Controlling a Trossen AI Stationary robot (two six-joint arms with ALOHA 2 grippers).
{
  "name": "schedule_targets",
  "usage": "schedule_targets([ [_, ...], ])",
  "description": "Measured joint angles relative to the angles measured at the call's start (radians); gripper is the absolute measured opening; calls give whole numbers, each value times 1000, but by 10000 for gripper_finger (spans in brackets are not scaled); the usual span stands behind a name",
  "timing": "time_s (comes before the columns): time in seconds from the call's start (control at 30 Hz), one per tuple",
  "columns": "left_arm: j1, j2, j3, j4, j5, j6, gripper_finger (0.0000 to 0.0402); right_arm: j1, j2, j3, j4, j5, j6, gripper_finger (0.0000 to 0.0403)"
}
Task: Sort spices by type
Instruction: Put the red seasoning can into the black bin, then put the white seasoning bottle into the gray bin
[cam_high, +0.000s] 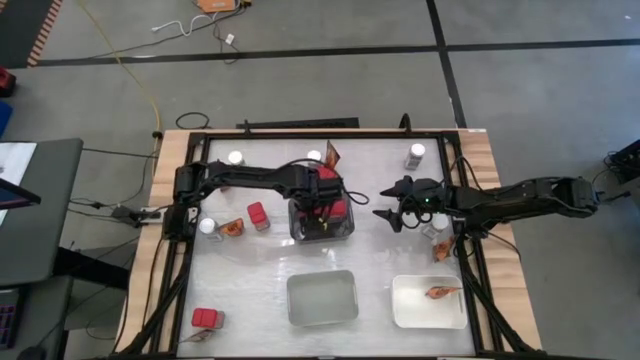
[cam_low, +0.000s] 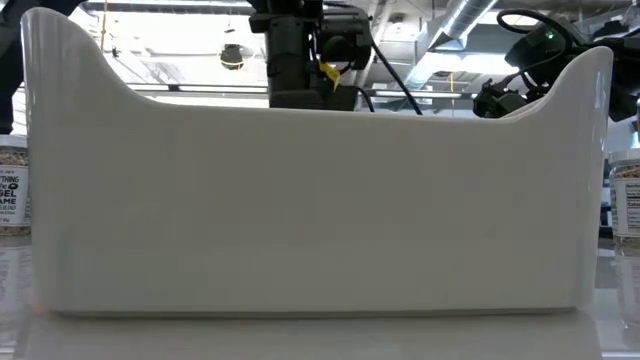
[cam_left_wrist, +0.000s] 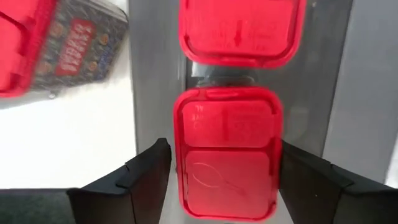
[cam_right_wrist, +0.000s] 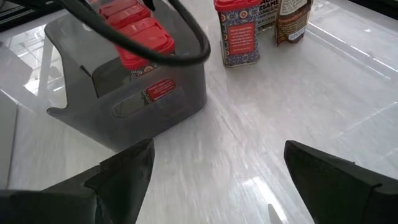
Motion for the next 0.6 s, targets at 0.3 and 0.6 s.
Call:
schedule_targets([
  [0.3, -4, 0, 83, -133, -16, -11, 257, 0, 0, 0, 0, 0, 0, 385],
  [0.6, -18, 0, 199, -290, -55, -21, 257, 0, 0, 0, 0, 0, 0, 385],
])
